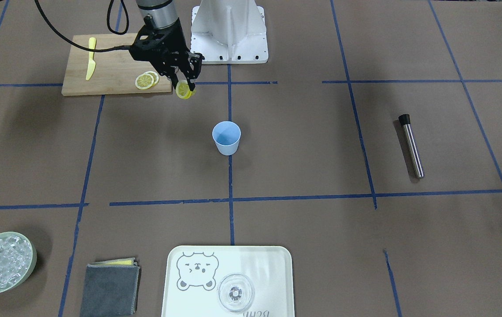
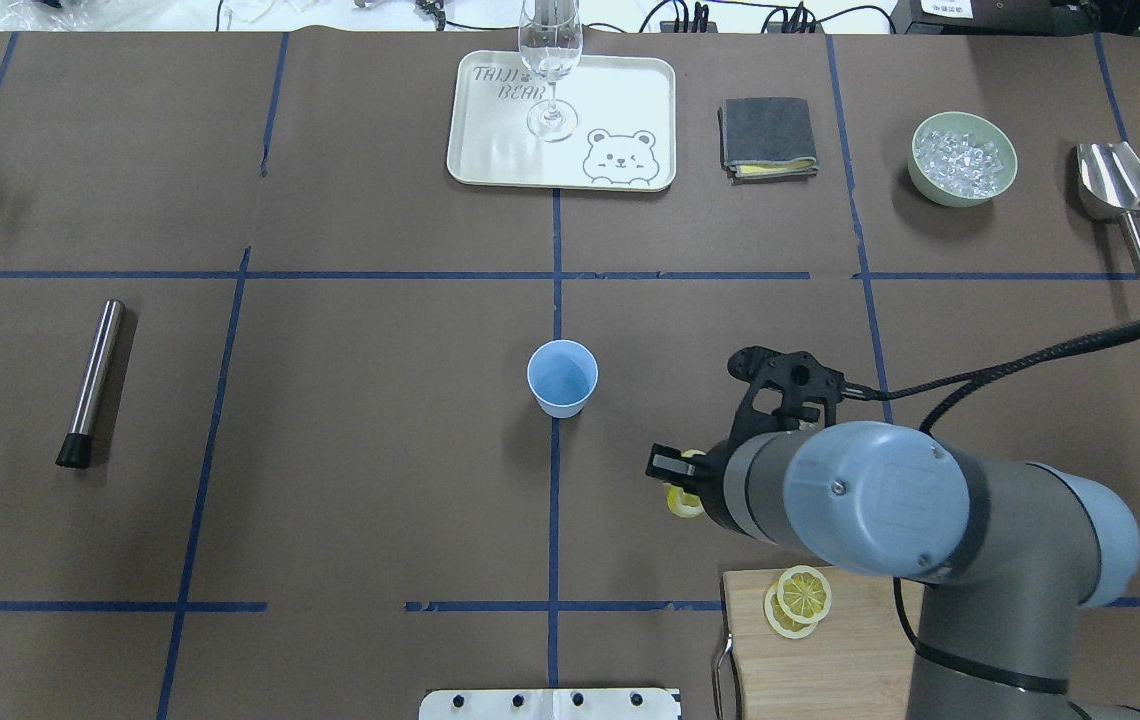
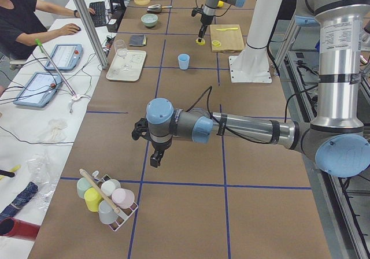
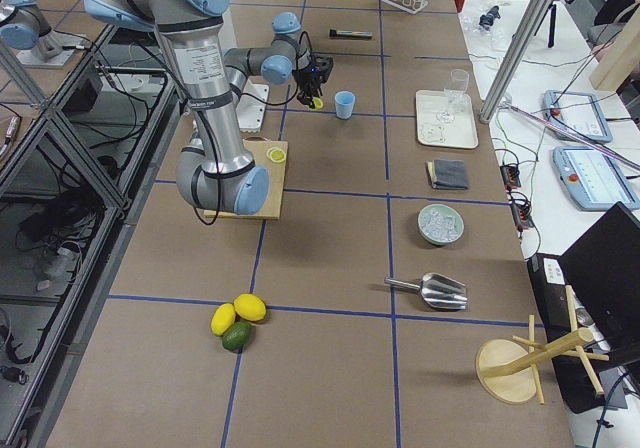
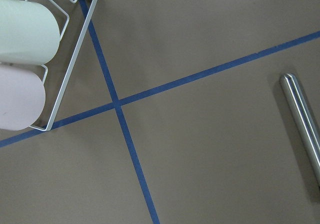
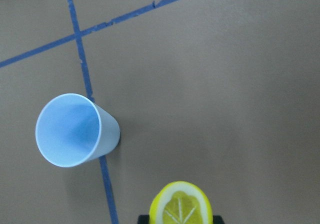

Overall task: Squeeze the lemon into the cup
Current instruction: 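Carry the lemon slice with the right gripper over the blue cup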

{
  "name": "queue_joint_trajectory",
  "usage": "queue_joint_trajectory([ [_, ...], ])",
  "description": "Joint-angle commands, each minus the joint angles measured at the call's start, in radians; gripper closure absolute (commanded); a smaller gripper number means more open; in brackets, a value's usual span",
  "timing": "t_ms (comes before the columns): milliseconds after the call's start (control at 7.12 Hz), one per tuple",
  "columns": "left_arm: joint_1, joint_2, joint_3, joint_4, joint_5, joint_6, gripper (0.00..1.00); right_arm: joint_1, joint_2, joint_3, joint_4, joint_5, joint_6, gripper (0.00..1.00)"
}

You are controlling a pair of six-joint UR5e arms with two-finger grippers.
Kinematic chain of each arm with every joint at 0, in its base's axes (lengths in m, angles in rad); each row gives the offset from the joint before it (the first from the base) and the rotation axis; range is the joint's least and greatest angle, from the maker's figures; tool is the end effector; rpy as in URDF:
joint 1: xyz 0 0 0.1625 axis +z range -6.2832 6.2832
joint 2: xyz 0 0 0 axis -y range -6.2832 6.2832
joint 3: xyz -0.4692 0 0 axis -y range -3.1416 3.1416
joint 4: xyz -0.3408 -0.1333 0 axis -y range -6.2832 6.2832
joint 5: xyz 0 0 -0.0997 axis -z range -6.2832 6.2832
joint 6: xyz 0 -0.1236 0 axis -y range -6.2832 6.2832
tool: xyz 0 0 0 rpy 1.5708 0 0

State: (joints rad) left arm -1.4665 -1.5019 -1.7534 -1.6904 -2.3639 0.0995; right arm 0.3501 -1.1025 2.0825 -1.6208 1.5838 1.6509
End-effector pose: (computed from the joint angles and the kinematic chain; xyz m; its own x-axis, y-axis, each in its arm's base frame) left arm -0.0009 -0.4258 0.6532 0.6672 0.3318 -0.6668 -0.1684 0.9393 0.2989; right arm -0.4811 -0.3159 0.2921 0.5331 0.2798 0.7984 -0.3770 0.9234 -0.0719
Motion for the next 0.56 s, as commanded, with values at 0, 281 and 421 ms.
queue_joint_trajectory([
  [0,0.000,0.000,-0.001,0.000,0.000,0.000,0.00,0.070,0.134,-0.146,0.007,0.012,0.001,0.50],
  [281,0.000,0.002,-0.003,0.000,-0.002,0.000,0.00,0.104,0.287,-0.325,0.012,0.012,0.006,0.49],
  [421,0.000,0.002,-0.003,0.000,-0.006,-0.001,0.00,0.110,0.303,-0.341,0.012,0.013,0.004,0.48],
])
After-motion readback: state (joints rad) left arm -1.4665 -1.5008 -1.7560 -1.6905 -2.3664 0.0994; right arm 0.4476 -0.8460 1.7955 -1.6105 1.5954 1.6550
